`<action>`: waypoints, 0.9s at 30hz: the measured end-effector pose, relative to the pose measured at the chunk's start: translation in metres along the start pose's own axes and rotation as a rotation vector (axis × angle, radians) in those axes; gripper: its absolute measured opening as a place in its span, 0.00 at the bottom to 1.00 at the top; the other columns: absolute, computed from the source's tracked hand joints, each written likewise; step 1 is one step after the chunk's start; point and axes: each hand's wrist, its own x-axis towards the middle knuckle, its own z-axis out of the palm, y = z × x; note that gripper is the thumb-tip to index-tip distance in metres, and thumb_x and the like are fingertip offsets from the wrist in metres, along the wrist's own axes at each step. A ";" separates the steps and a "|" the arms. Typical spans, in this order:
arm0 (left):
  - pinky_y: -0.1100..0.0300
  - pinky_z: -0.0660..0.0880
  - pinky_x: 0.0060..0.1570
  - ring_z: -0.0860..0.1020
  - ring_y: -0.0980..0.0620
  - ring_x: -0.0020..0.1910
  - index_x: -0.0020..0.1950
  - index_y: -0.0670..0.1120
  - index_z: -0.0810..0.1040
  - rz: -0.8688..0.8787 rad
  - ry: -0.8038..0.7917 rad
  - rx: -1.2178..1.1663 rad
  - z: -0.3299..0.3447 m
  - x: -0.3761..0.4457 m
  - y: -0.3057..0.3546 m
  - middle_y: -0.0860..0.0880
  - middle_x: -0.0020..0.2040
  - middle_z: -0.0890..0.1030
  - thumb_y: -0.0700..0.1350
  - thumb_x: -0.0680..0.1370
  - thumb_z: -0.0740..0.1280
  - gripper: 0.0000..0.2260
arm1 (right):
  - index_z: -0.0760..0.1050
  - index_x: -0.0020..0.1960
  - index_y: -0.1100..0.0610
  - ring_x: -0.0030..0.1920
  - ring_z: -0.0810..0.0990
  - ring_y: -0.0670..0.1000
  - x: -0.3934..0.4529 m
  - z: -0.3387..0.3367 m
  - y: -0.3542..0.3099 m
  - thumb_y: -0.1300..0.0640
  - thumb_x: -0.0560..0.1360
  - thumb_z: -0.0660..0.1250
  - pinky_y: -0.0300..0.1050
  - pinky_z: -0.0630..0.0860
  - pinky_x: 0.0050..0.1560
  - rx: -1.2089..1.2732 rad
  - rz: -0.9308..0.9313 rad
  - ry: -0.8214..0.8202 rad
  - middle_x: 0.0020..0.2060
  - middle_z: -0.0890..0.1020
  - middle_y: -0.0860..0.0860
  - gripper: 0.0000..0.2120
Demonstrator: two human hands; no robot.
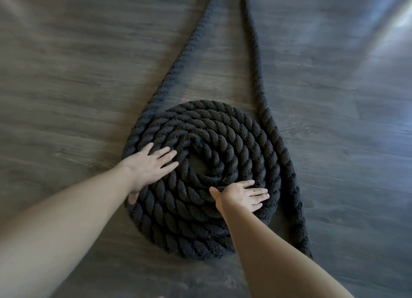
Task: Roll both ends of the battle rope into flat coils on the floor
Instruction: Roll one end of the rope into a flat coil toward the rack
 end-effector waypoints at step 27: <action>0.33 0.39 0.75 0.34 0.37 0.79 0.78 0.36 0.31 0.047 0.073 -0.126 0.034 0.047 -0.029 0.36 0.80 0.33 0.74 0.58 0.75 0.73 | 0.32 0.78 0.64 0.76 0.35 0.70 0.065 -0.063 -0.071 0.32 0.70 0.70 0.64 0.43 0.76 -0.268 -0.186 -0.029 0.75 0.36 0.71 0.62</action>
